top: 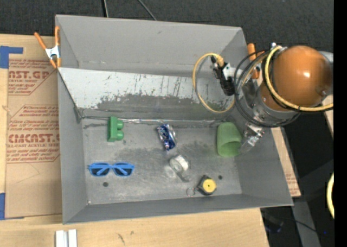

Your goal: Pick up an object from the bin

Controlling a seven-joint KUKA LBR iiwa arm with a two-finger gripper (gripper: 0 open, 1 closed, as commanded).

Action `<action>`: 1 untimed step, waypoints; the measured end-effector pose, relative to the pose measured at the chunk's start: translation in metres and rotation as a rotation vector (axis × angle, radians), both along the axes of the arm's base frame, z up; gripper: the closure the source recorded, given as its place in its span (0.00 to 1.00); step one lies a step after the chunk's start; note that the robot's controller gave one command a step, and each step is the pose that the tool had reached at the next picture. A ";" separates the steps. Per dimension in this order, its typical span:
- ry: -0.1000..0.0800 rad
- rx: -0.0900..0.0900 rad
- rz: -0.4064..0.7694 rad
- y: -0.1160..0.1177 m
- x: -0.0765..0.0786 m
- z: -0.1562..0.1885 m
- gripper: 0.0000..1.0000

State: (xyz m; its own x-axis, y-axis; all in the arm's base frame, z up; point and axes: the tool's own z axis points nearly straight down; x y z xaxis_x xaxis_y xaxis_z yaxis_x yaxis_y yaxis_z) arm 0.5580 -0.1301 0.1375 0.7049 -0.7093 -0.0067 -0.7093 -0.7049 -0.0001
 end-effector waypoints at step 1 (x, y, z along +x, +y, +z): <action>-0.011 -0.004 0.193 0.004 -0.010 0.198 1.00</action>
Offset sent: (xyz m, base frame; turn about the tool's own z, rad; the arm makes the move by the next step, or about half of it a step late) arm -0.0116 0.0025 0.1937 -0.1965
